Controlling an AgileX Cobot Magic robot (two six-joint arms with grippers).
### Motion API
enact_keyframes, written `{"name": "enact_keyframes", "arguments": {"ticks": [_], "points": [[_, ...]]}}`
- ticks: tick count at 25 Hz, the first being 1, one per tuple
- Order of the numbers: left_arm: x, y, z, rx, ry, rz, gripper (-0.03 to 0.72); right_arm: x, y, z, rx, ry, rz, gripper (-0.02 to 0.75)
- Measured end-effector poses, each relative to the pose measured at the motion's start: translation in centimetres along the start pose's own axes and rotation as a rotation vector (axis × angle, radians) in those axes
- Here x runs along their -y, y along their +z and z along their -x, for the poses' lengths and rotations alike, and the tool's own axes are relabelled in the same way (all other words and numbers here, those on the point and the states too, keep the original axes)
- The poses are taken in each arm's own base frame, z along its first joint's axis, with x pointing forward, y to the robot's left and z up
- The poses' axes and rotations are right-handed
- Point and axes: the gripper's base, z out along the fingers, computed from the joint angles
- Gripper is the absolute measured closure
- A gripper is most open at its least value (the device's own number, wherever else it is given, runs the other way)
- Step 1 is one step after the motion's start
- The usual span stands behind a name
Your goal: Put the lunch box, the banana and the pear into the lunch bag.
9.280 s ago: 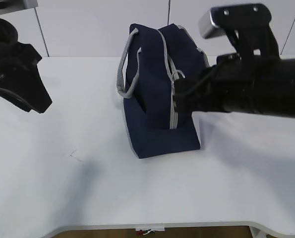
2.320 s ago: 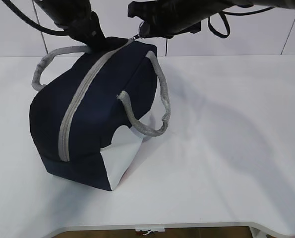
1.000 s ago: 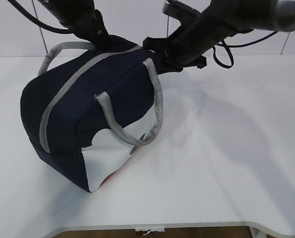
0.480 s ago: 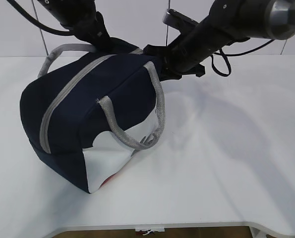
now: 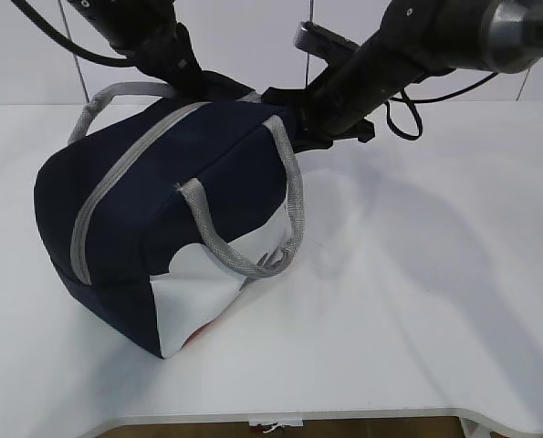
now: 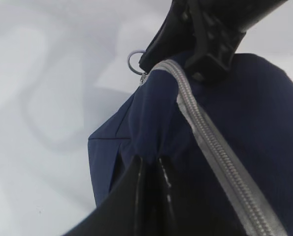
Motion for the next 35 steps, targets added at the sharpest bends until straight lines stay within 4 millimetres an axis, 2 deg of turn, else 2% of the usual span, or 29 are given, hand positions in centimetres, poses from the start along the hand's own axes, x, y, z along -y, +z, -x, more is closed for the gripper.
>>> {"name": "enact_keyframes", "arguments": {"ticks": [3,5,9,12,14,19,21,24,27,31,35], "points": [[0.0,0.0,0.0,0.001,-0.001,-0.001,0.681,-0.2,-0.5,0.5,-0.004,-0.042,-0.013,0.702],[0.0,0.0,0.0,-0.003,-0.001,-0.004,0.681,-0.4,-0.9,0.8,-0.007,-0.057,-0.015,0.632],[0.1,0.0,-0.1,-0.007,-0.001,-0.008,0.679,-0.9,-1.8,1.6,-0.018,-0.083,-0.006,0.415],[0.1,0.0,-0.1,-0.01,-0.017,-0.01,0.651,-1.7,-2.9,2.3,-0.033,-0.111,0.01,0.33],[0.1,0.0,-0.1,-0.01,-0.033,-0.01,0.591,-2.6,-4.2,3.1,-0.032,-0.137,0.026,0.312],[0.1,0.0,-0.1,-0.012,-0.076,-0.011,0.298,-4.6,-7.5,4.6,0.009,-0.195,0.056,0.302],[0.1,-0.1,0.0,-0.012,-0.091,-0.012,0.242,-5.2,-9.1,4.7,0.002,-0.229,0.038,0.301],[0.2,-0.9,0.4,-0.02,-0.104,-0.008,0.214,-5.5,-11.2,4.4,-0.034,-0.275,-0.013,0.301],[0.1,-2.3,0.8,-0.048,-0.123,0.016,0.208,-5.6,-12.4,4.3,-0.033,-0.302,-0.061,0.301],[-0.3,-3.9,1.1,-0.065,-0.189,0.111,0.217,-5.8,-13.6,4.4,-0.017,-0.318,-0.083,0.3],[-0.3,-4.7,1.0,-0.067,-0.303,0.152,0.232,-6.5,-15.8,4.3,0.021,-0.337,-0.092,0.3]]}}
